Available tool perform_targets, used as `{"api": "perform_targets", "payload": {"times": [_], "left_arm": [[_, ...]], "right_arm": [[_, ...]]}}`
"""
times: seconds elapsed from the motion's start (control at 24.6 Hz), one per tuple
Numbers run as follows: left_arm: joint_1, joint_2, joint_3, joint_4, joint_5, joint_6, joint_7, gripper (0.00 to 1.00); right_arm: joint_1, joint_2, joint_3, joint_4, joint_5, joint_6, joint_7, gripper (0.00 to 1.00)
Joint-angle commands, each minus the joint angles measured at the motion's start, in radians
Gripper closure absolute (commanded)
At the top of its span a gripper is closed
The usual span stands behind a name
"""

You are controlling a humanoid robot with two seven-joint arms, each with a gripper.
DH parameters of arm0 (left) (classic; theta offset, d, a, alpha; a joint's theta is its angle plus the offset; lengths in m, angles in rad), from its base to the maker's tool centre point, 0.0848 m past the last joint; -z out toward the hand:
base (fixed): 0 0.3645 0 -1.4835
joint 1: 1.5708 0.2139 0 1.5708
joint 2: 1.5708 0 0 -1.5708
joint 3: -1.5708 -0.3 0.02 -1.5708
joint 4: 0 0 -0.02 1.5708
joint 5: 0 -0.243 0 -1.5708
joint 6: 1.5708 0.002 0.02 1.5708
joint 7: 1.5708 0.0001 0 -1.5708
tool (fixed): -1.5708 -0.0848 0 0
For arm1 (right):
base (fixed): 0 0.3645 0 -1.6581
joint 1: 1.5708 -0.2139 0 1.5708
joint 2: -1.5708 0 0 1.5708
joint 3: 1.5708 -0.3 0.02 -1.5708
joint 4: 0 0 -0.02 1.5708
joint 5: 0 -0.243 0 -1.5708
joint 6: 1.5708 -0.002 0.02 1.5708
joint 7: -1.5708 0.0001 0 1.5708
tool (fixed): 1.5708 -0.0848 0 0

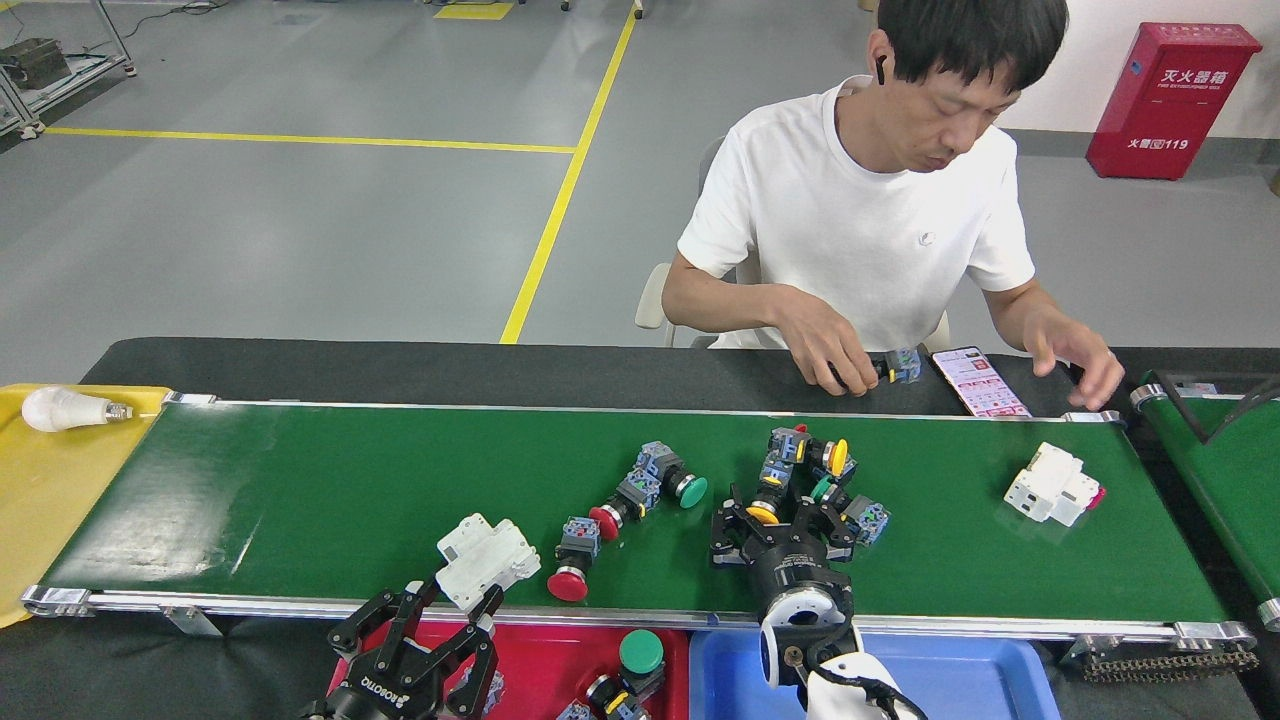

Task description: Pick switch part from conveyor to tray

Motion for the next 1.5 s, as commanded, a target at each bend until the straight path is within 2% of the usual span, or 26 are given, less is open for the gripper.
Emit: {"api": "perform_targets", "payload": {"times": [0.0, 0.16, 0.2, 0.37, 0.49, 0.57, 0.65, 0.77, 0.89, 1.06, 1.18, 1.3, 1.38, 1.42, 1.46], "left_arm": [[-0.004, 0.007, 0.006, -0.016, -0.001, -0.002, 0.006, 0.94], [0.001, 0.007, 0.009, -0.016, -0.001, -0.002, 0.005, 0.94], [0.002, 0.007, 0.009, -0.016, -0.001, -0.002, 0.006, 0.94], [0.013, 0.008, 0.009, -0.016, -0.001, -0.002, 0.006, 0.94], [0.025, 0.018, 0.009, -0.016, -0.001, -0.003, 0.008, 0.94], [0.03, 0.024, 0.009, -0.016, 0.001, -0.003, 0.009, 0.94], [0.029, 0.035, -0.003, -0.016, 0.001, -0.008, 0.011, 0.94], [0.004, 0.07, -0.058, -0.016, -0.002, -0.032, 0.014, 0.94], [-0.053, 0.094, -0.161, -0.008, -0.057, -0.042, 0.014, 0.93], [-0.134, 0.082, -0.297, 0.03, -0.14, -0.042, 0.011, 0.93], [-0.166, 0.077, -0.432, 0.063, -0.214, -0.042, 0.009, 0.92], [-0.174, 0.059, -0.552, 0.121, -0.294, -0.04, 0.009, 0.9], [-0.172, 0.031, -0.592, 0.141, -0.338, -0.038, 0.009, 0.84], [-0.166, 0.007, -0.604, 0.144, -0.358, -0.04, 0.008, 0.67], [-0.162, -0.008, -0.604, 0.144, -0.369, -0.038, 0.008, 0.36]], "right_arm": [[-0.012, -0.003, 0.001, -0.044, -0.019, -0.035, -0.004, 0.98], [0.036, -0.032, 0.001, -0.171, -0.049, -0.075, 0.009, 0.98], [0.065, -0.05, -0.001, -0.237, -0.052, -0.09, 0.025, 0.98], [0.193, -0.152, -0.025, -0.478, -0.115, -0.19, 0.055, 0.98], [0.286, -0.247, -0.103, -0.567, -0.184, -0.291, 0.058, 0.98], [0.304, -0.282, -0.179, -0.566, -0.212, -0.372, 0.057, 0.96], [0.337, -0.305, -0.307, -0.558, -0.253, -0.49, 0.058, 0.95], [0.378, -0.31, -0.505, -0.527, -0.324, -0.743, 0.062, 0.95], [0.412, -0.304, -0.608, -0.518, -0.342, -0.957, 0.075, 0.95], [0.429, -0.3, -0.66, -0.518, -0.35, -1.027, 0.078, 0.95], [0.433, -0.302, -0.677, -0.518, -0.401, -1.037, 0.088, 0.95], [0.435, -0.302, -0.677, -0.523, -0.414, -1.037, 0.095, 0.95], [0.436, -0.3, -0.677, -0.523, -0.414, -1.037, 0.098, 0.95], [0.438, -0.297, -0.676, -0.523, -0.413, -1.037, 0.098, 0.95], [0.438, -0.296, -0.676, -0.523, -0.413, -1.035, 0.098, 0.95]]}}
